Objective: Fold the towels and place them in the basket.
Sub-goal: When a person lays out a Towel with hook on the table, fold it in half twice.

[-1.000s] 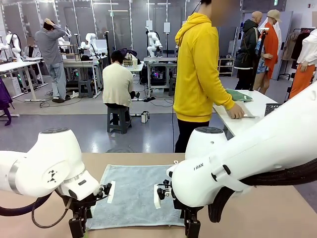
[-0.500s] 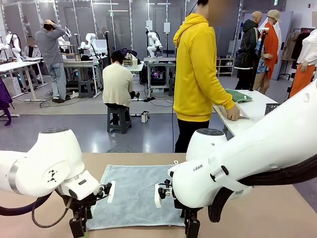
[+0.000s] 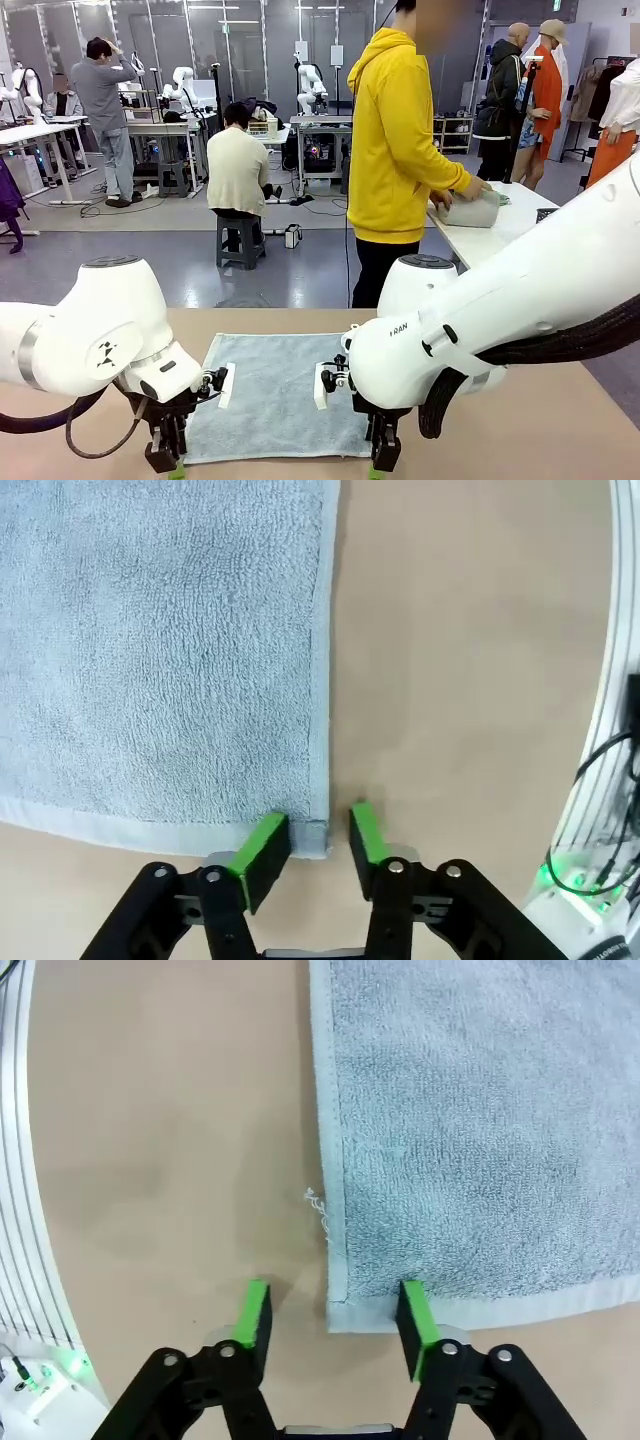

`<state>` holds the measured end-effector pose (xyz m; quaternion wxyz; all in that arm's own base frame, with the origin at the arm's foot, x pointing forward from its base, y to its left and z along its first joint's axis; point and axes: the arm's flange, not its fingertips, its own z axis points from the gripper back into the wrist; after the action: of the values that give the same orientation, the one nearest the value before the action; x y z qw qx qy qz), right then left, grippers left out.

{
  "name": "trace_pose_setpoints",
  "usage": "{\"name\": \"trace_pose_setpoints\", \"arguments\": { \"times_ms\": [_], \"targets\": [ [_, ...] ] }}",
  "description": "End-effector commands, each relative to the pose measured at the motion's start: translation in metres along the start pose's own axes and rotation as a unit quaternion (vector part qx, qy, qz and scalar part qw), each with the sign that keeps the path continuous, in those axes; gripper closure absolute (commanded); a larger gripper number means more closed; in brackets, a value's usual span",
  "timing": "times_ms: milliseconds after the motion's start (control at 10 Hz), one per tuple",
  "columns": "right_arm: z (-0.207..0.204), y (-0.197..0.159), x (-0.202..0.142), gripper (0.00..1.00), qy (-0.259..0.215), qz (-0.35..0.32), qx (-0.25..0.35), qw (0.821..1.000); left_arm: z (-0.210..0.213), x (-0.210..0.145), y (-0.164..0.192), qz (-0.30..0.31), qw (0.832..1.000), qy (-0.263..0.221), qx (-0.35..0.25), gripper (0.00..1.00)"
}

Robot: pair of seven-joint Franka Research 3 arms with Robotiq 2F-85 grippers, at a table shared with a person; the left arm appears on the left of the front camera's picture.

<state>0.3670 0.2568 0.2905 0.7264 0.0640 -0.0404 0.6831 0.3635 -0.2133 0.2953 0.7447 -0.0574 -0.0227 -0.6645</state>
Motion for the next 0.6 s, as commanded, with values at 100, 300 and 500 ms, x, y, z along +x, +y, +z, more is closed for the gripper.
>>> {"name": "trace_pose_setpoints", "arguments": {
  "times_ms": [100,300,500],
  "targets": [
    [-0.003,-0.001,0.002,1.0,0.014,-0.016,0.003,1.0,-0.009,-0.006,-0.002,-0.01,1.0,0.004,0.008,1.0],
    [-0.001,-0.003,0.001,1.0,0.02,-0.022,0.005,1.0,-0.009,-0.007,-0.001,-0.01,1.0,0.006,0.007,1.0],
    [0.005,-0.004,0.001,1.0,0.028,-0.022,0.004,0.999,-0.006,-0.004,0.002,-0.016,1.0,0.013,0.002,1.0]
  ]
}}
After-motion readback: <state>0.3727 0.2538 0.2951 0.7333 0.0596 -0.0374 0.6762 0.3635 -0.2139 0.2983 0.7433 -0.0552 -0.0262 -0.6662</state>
